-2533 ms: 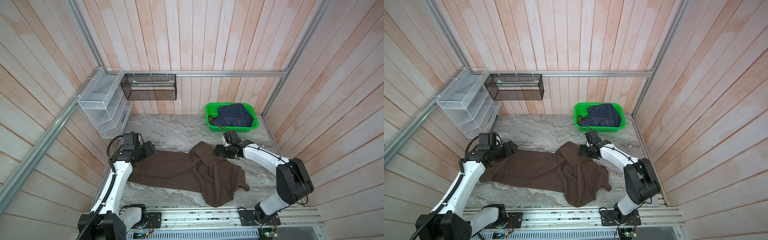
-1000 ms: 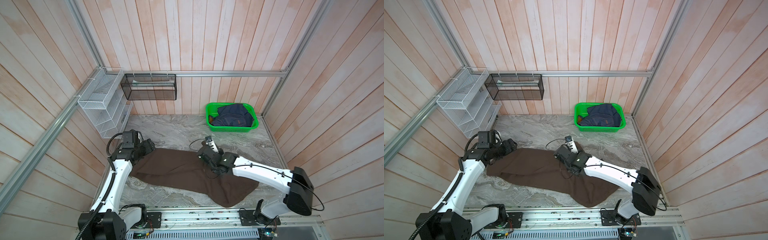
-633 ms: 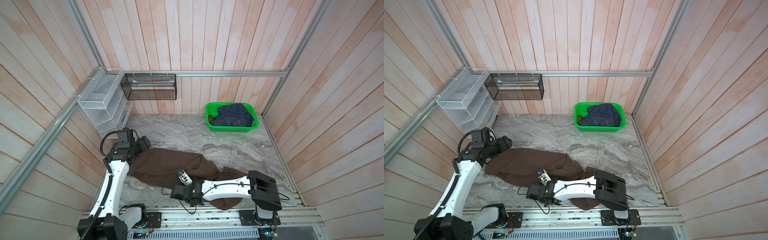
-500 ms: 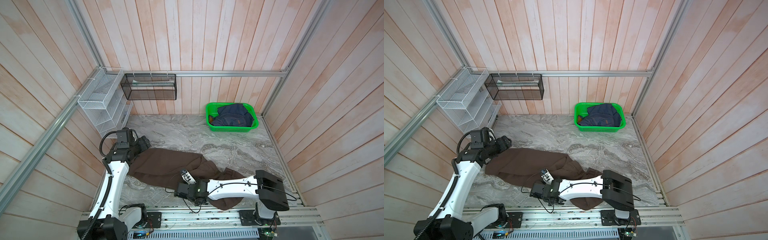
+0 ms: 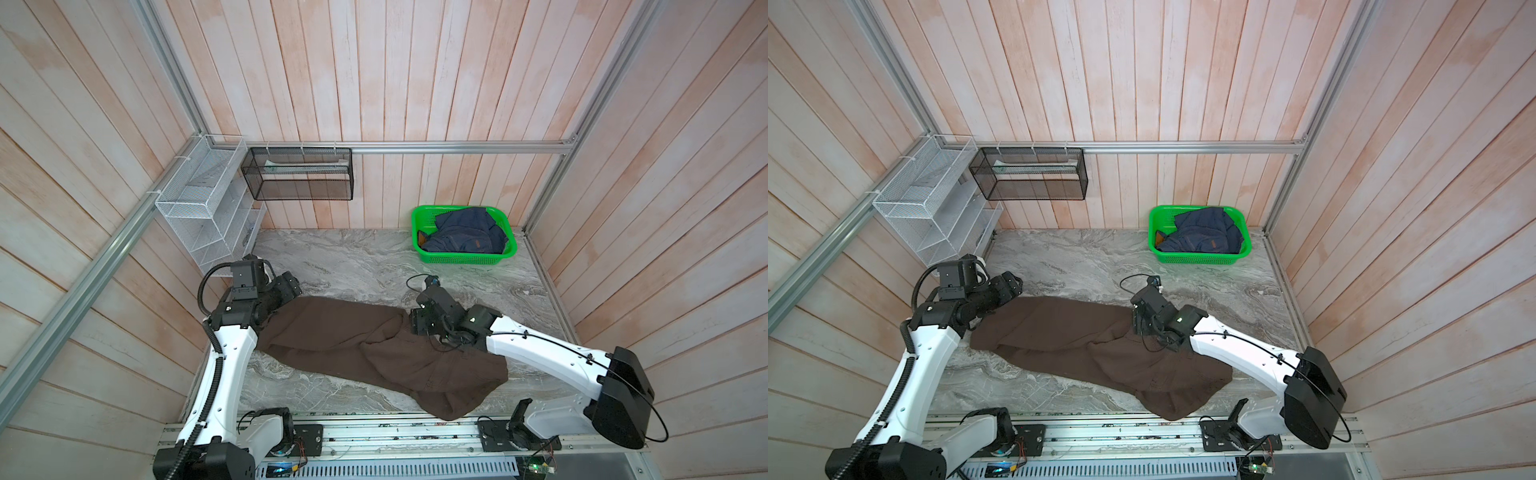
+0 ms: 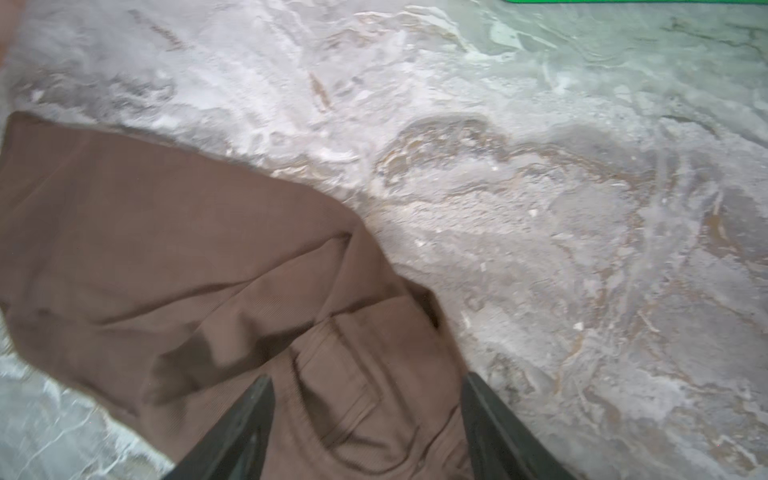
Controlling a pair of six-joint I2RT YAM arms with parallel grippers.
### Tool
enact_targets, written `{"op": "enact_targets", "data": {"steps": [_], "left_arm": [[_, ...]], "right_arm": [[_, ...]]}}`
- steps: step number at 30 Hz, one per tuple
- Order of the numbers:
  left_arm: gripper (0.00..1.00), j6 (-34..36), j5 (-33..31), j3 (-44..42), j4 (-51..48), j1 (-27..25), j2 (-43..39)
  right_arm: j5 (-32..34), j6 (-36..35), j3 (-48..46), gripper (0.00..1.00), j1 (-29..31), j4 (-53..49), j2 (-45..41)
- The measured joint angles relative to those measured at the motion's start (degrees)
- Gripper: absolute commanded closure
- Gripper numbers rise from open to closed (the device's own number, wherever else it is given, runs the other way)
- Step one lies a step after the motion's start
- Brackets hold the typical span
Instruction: Fold and stack the trousers
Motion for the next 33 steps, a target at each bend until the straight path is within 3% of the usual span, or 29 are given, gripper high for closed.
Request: {"op": "enact_targets", "data": {"steps": [7,16,23,33], "left_arm": [[0.14,0.0,0.87,-0.55,-0.02,0.0,0.0],[0.14,0.0,1.16,-1.22,-0.02,0.0,0.0],[0.14,0.02,1.16,-1.29,0.0,0.0,0.0],[0.14,0.02,1.18,-1.29,0.0,0.0,0.02]], "right_arm": [[-10.19,-4.5,0.31,0.27,-9.29,1.57,9.75],[-23.21,-7.43,0.28,0.32,-11.06,5.84,13.03],[-27.3,-7.56,0.11,0.52,-11.37,6.78,13.09],[-26.69,-7.32,-1.07,0.92,-11.85,5.16,11.04]]}}
